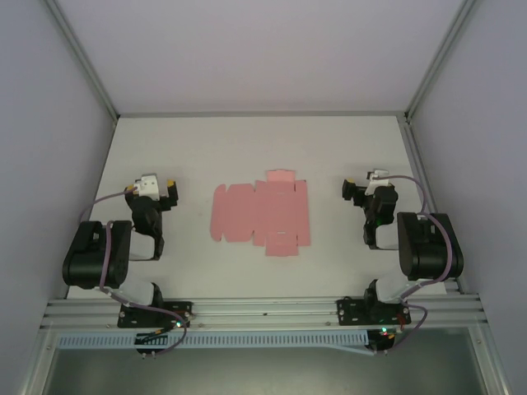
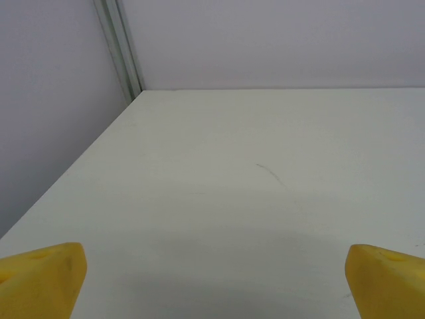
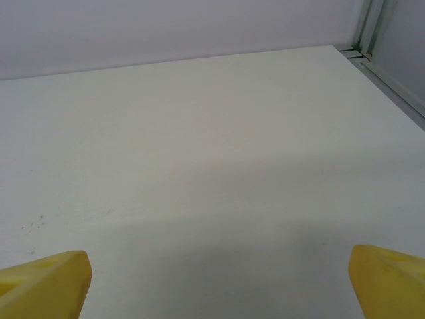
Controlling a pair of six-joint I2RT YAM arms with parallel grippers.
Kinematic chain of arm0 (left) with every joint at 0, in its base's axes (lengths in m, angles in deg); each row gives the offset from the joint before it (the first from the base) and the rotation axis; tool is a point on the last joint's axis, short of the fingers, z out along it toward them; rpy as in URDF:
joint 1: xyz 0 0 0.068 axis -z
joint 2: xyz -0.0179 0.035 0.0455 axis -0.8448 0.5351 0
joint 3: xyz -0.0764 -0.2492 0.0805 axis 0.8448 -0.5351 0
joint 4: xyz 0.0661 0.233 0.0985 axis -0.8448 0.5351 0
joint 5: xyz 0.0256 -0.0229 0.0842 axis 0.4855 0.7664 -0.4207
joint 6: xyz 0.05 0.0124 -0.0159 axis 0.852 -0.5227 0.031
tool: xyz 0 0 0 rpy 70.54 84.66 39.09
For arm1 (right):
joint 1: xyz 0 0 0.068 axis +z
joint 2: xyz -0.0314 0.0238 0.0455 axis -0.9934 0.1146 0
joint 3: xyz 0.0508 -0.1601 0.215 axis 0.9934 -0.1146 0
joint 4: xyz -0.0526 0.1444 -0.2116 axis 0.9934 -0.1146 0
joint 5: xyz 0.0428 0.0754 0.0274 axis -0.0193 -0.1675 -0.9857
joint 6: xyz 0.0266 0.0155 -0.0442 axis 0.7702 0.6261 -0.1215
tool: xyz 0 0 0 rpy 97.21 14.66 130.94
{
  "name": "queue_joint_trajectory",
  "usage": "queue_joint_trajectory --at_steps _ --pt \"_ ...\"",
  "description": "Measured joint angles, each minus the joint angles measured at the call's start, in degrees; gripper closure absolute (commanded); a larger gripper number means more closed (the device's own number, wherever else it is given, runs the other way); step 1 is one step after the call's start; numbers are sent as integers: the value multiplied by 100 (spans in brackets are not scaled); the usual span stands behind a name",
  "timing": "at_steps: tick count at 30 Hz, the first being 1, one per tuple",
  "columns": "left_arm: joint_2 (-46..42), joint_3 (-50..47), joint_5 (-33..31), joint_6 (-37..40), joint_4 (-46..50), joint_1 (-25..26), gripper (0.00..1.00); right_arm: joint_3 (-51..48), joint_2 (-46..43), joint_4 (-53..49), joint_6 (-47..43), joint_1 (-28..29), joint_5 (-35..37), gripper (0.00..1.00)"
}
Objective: Assemble paper box
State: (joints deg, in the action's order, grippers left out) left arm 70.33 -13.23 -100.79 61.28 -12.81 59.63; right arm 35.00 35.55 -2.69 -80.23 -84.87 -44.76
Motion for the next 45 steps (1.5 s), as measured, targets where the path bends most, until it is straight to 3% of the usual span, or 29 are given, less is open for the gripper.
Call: queue_joint_trajectory --at_steps 8,14,20,26,31,35,40,43,45 --pt "-33 79 39 2 227 0 0 24 -114 -205 0 0 -2 0" --pt "-710 1021 15 -98 1836 0 0 627 -745 -1399 2 0 22 0" --pt "-1432 1797 105 -680 3204 9 0 1226 -1340 -2643 107 136 205 0" --pt "-1799 2636 378 -1322 4752 337 0 2487 -1720 -4489 343 638 404 0" --pt "-2002 3034 857 -1777 5565 833 0 3141 -1749 -5757 782 1473 323 1" --pt "-2011 3069 1209 -2109 6015 1344 0 3722 -1296 -6822 1294 2120 96 14" --pt "-1829 3058 1574 -2470 6378 1947 0 3995 -426 -7429 1932 2465 -741 35" --pt "-1635 2973 1805 -2708 6448 2055 0 3963 -15 -7514 2234 2645 -1117 51" --pt "-1464 2916 1928 -2824 6496 2055 0 3956 160 -7538 2350 2743 -1252 55"
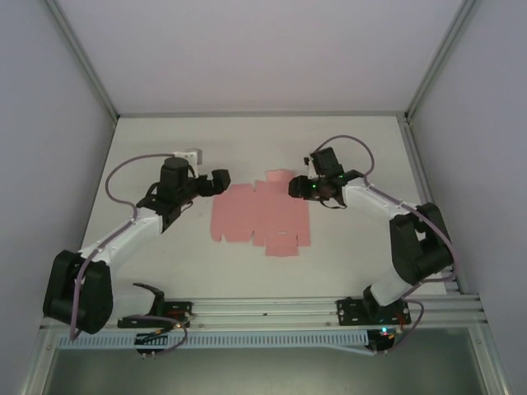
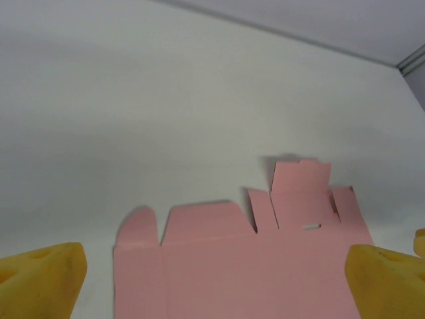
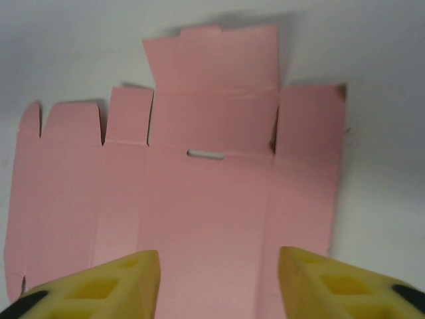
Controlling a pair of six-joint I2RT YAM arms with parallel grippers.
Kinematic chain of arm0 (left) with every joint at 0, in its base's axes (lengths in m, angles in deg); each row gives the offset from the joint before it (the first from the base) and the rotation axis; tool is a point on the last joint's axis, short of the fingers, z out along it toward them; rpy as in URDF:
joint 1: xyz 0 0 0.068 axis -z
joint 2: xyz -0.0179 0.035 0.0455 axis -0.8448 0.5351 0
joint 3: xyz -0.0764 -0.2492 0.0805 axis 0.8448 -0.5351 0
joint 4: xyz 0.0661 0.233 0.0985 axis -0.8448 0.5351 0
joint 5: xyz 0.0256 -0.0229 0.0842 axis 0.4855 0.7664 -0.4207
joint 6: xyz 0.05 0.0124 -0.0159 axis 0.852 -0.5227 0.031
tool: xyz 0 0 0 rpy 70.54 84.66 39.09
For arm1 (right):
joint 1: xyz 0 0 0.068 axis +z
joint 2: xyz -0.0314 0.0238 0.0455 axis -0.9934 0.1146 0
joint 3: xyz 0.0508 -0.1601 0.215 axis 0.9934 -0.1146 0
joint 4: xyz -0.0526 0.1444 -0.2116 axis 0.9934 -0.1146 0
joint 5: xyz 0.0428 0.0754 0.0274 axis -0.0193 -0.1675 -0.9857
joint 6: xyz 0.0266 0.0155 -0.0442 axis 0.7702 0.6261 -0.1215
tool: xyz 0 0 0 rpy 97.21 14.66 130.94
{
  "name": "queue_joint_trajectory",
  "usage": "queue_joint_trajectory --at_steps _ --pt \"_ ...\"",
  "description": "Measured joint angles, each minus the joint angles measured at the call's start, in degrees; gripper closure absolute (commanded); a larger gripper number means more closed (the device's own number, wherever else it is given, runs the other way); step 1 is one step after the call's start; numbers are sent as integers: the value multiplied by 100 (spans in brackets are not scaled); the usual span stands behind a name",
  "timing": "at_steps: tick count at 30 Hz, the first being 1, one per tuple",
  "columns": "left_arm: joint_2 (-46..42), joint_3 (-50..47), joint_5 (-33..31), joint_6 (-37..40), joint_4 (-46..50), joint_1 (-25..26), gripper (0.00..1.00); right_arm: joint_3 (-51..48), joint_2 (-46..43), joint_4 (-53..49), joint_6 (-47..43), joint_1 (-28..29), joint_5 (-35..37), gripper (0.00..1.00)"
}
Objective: Assemble paper box
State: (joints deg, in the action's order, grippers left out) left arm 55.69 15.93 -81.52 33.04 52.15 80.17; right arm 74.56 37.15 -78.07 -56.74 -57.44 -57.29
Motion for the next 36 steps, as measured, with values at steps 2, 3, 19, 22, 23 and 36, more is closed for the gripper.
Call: queue_joint_trajectory --at_steps 2,3,19,22,23,36 --pt "142 -52 66 -81 81 -2 0 0 138 0 76 70 -57 57" --pt "179 -87 94 -118 129 0 0 -7 208 0 96 83 -59 57" --pt "603 -466 448 -542 588 -2 0 -485 874 540 293 -90 0 70" --pt "752 -511 603 -577 603 -2 0 -597 835 688 291 -125 -2 71" --pt "822 -514 680 -588 610 -2 0 -636 817 748 291 -136 -4 71" --pt "1453 -234 1344 -544 896 -83 3 -861 732 1075 284 -162 -76 71"
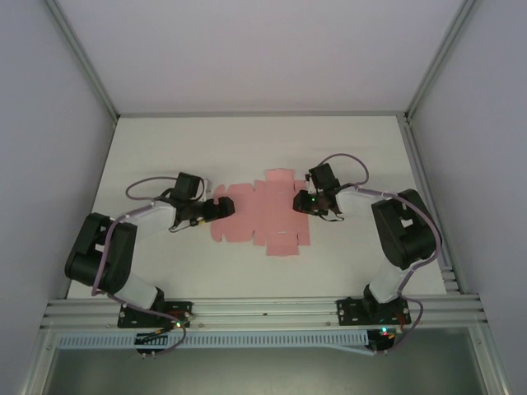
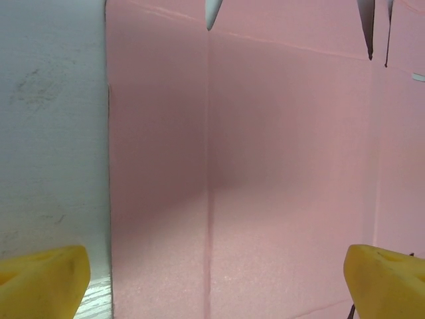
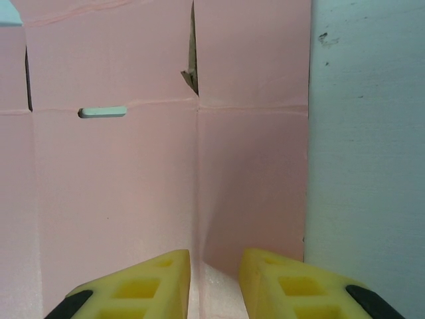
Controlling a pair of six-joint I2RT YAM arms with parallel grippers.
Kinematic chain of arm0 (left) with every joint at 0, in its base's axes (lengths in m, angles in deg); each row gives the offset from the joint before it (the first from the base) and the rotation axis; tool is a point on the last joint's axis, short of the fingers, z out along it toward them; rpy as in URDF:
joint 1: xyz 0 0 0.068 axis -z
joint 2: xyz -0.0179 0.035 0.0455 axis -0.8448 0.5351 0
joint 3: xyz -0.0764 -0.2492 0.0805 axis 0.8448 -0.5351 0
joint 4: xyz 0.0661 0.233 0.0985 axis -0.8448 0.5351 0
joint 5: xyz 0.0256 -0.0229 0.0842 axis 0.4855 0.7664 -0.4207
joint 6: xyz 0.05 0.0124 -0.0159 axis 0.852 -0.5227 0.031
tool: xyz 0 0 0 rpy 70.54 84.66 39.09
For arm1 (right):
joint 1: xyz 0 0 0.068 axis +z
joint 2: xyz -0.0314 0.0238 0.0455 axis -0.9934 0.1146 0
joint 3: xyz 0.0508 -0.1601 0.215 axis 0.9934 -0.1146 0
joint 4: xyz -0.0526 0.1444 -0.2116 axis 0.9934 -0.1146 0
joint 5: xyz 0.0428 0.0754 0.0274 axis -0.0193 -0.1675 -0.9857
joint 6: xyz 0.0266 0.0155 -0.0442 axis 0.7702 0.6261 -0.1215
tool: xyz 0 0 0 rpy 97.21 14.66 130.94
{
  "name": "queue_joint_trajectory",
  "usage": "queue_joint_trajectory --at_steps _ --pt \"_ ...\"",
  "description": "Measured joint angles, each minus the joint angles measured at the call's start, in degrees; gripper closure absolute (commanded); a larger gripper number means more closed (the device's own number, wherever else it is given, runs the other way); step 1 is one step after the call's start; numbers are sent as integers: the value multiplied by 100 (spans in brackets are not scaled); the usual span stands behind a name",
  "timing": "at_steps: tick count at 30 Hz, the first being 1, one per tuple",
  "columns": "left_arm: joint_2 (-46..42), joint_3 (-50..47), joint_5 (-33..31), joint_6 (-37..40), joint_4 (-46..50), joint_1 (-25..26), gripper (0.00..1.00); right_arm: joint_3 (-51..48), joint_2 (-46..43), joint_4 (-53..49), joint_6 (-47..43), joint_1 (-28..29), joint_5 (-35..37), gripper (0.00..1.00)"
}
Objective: Assemble paper box
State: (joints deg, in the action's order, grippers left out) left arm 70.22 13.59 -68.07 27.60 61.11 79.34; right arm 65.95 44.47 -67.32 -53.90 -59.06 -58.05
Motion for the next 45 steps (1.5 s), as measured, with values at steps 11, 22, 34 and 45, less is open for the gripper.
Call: queue_joint_trajectory --at_steps 11,22,34,45 --pt "310 195 1043 33 -466 157 7 -151 -11 302 2 -50 -181 74" --pt "-898 -251 2131 -695 -2428 306 7 -278 -42 525 2 -66 -219 74" --pt "-638 175 1945 -584 -2347 376 25 -448 -127 780 2 -63 -216 73" --pt "-411 903 555 310 -328 505 100 -540 -275 706 -125 -66 -155 71"
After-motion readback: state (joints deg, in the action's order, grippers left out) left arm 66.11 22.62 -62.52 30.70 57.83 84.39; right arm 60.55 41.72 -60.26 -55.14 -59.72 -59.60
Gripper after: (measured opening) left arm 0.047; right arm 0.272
